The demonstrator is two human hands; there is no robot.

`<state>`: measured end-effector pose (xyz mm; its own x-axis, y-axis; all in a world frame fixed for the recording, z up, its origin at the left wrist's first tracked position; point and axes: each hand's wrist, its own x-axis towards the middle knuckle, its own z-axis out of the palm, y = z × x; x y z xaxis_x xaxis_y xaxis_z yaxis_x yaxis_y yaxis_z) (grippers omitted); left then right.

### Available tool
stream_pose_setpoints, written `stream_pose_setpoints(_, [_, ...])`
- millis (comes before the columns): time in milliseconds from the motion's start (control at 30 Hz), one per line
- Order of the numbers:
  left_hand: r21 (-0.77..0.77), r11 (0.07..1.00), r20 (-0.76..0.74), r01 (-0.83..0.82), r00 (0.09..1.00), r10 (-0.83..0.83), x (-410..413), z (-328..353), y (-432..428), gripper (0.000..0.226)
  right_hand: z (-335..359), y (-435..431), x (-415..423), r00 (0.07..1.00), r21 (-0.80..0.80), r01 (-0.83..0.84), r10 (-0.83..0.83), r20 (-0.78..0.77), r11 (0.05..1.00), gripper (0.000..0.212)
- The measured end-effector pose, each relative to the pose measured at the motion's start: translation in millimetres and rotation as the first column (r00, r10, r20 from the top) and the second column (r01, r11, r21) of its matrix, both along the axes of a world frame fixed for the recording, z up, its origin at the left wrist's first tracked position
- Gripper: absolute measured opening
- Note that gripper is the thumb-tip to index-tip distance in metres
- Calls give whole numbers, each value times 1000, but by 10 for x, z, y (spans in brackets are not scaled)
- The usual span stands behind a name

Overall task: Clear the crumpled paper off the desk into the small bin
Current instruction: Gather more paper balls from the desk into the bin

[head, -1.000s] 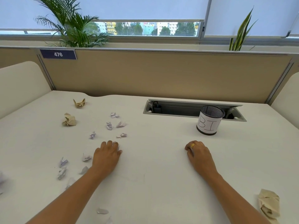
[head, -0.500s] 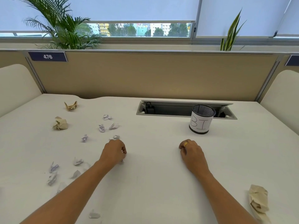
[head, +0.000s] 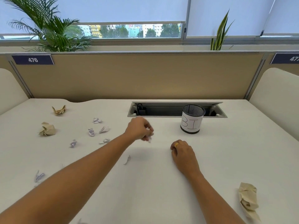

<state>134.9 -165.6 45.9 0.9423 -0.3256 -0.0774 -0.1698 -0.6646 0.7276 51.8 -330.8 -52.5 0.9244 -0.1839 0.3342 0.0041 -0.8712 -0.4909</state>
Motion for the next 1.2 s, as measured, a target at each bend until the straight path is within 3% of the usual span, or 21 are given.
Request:
stream_pose_setpoints(233, [-160,978,63,136,990,-128,228,441,-1040,8,3,-20,18,1000,-24,-8,8,0,1000,17])
stream_pose_setpoints(467, [-243,968,68,54,997,-39,423,457,-1652,9,-21,-29,33,1000,-37,-20,21,7,999,17])
stream_pose_setpoints(733, [-249,968,49,24,999,-12,575,335,-1770,28,-48,-48,58,1000,-63,-25,25,2,998,17])
stream_pose_setpoints(1200, [-247,968,169,-38,982,82,353,233,-1426,13,-56,-38,61,1000,-69,-8,8,2,998,16])
